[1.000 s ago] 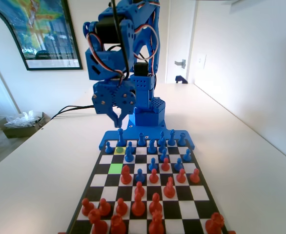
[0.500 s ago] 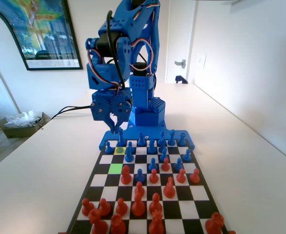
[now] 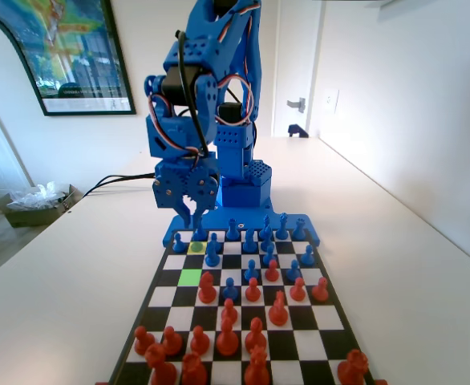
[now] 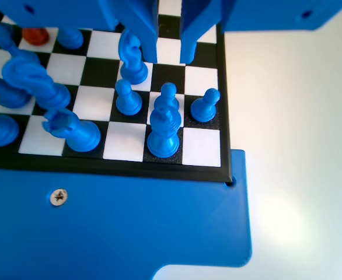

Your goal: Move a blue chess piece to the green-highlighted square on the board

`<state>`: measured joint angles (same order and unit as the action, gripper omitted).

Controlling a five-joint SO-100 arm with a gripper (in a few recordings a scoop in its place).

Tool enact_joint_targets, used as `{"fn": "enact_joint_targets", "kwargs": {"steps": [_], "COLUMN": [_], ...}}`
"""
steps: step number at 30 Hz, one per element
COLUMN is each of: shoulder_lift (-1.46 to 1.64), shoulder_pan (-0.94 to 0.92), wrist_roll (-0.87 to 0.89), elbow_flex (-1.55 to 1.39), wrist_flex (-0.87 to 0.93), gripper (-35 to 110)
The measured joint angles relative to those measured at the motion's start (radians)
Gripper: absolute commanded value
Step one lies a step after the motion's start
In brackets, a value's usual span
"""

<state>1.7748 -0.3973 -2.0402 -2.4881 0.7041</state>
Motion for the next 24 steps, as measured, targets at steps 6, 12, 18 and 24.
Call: {"fn": "enact_joint_targets", "kwargs": {"steps": [6,12,18,24], "shoulder_lift": [0.000,0.000,-0.003,-0.018], "shoulder_pan": [-0.014,-0.032,-0.051,-0.049], "wrist_roll": [-0.028,-0.061,-0.074,-0.083], "elbow_flex": [-0.014,-0.041,-0.084,-0.098], "wrist_flex": [-0.017,-0.043,-0.078,-0.127], "gripper": [9,8,8,8]}}
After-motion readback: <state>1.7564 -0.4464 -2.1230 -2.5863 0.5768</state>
